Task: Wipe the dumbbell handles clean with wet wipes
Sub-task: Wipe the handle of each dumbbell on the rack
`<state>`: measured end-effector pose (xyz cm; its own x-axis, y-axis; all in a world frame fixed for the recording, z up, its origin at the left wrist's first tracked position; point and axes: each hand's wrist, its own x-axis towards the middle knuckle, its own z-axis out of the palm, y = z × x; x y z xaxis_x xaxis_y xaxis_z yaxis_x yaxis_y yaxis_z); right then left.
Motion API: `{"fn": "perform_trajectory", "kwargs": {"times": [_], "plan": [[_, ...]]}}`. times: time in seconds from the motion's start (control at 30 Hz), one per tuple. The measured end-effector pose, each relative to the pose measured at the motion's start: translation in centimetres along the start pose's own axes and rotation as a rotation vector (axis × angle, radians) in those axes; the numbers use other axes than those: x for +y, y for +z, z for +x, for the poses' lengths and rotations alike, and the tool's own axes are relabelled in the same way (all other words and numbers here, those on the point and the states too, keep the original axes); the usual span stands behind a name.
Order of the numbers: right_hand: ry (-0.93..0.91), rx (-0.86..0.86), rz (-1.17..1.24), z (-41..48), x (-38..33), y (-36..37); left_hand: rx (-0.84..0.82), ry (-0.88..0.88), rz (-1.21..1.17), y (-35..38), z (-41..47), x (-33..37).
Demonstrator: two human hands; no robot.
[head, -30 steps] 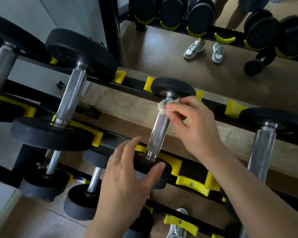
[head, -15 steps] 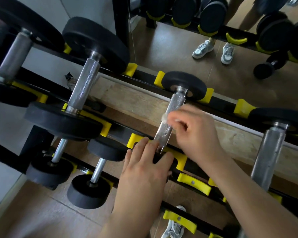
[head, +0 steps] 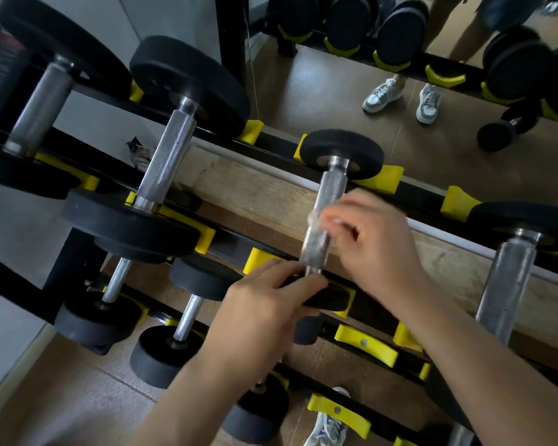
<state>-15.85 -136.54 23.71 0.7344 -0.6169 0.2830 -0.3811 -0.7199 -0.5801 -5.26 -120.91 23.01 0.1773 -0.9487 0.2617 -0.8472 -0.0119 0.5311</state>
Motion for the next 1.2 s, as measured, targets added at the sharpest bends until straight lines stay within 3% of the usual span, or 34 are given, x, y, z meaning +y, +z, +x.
{"fn": "perform_trajectory", "kwargs": {"times": [0.07,0.2,0.33,0.47,0.6,0.67,0.8,0.87,0.97,1.03,1.2], "plan": [[0.043,0.017,-0.008,0.2,-0.2,-0.2,0.006,-0.058,-0.248,0.4,-0.1,-0.7],[-0.078,-0.239,0.027,-1.6,-1.9,0.0,-0.068,-0.124,-0.455,-0.5,-0.2,-2.6],[-0.025,-0.034,-0.031,1.4,-0.5,0.3,-0.090,-0.011,-0.170,-2.2,0.0,-3.6],[-0.076,-0.200,0.029,-1.3,-2.1,0.8,-0.143,0.024,0.136,-3.0,-0.4,-1.5],[-0.060,0.017,-0.060,1.1,-0.1,0.4,-0.211,-0.012,0.359,-1.3,0.4,2.1],[-0.018,0.022,-0.034,0.6,-0.1,0.6,-0.180,-0.015,0.367,-1.0,0.6,2.4],[-0.097,-0.132,0.067,-1.8,-1.7,1.3,-0.087,0.072,0.176,-1.9,-0.2,0.0],[-0.081,-0.012,0.018,0.3,-0.9,1.3,-0.066,0.119,0.057,-2.0,-0.2,-2.0],[0.042,0.244,-0.065,2.8,0.4,1.2,-0.044,0.051,-0.189,-1.8,-0.4,-3.5],[0.114,0.309,-0.082,2.2,0.5,1.8,-0.030,0.008,-0.287,-1.5,-0.5,-3.7],[0.108,0.145,0.112,-2.3,-1.6,3.0,-0.030,-0.108,-0.468,-1.3,-0.7,-4.2]]}}
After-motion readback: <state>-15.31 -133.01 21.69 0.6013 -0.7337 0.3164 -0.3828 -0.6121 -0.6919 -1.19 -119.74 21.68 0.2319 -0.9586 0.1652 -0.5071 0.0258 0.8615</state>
